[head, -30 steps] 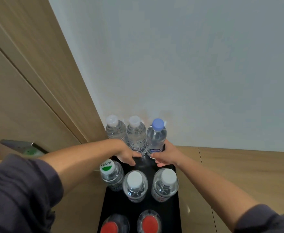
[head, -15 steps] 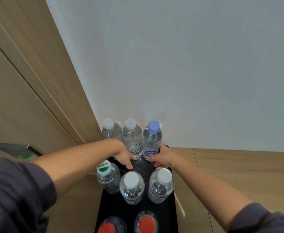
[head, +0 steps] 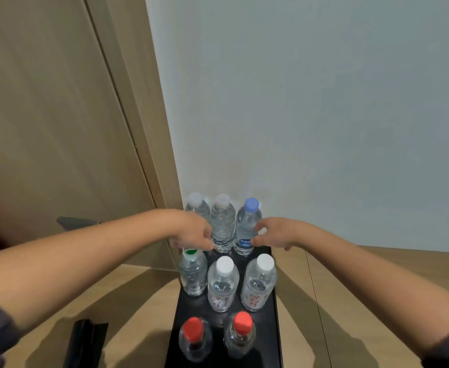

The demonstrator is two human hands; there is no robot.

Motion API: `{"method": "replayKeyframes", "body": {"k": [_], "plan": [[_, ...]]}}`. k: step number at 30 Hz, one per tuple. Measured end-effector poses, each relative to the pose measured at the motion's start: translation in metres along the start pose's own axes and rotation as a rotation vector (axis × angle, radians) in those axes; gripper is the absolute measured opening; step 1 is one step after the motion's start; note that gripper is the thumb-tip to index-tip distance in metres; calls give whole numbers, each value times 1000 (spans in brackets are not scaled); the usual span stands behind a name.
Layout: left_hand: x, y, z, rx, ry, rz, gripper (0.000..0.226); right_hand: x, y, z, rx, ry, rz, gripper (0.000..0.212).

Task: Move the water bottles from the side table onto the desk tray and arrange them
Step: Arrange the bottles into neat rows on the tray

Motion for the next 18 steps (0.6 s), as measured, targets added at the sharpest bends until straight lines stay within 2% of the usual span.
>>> {"method": "replayKeyframes", "body": {"k": [3, 7, 10, 14, 18], "plan": [[0, -5, 17, 110, -6, -125, 45, -19, 9, 15, 64, 84, 120, 61], [2, -13, 25, 220, -9, -261, 41, -47, 4, 30, 65, 227, 70, 55], [6, -19, 25, 308, -57, -353, 32, -65, -4, 36, 66, 317, 124, 55], [6, -21, 25, 381, -84, -358, 28, -82, -12, 42, 95, 415, 169, 53], [9, -15, 19, 383, -89, -326, 26, -89, -19, 41, 227, 398, 309, 40]]}}
Point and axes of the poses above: each hand's wrist, its own z-axis away from the middle knuckle, its own y-axis out of the back of the hand, x = y × z, the point moved 7 cm from there along -z, towards the middle knuckle, and after that the axes turned 14 degrees about z, right-handed, at the moved point
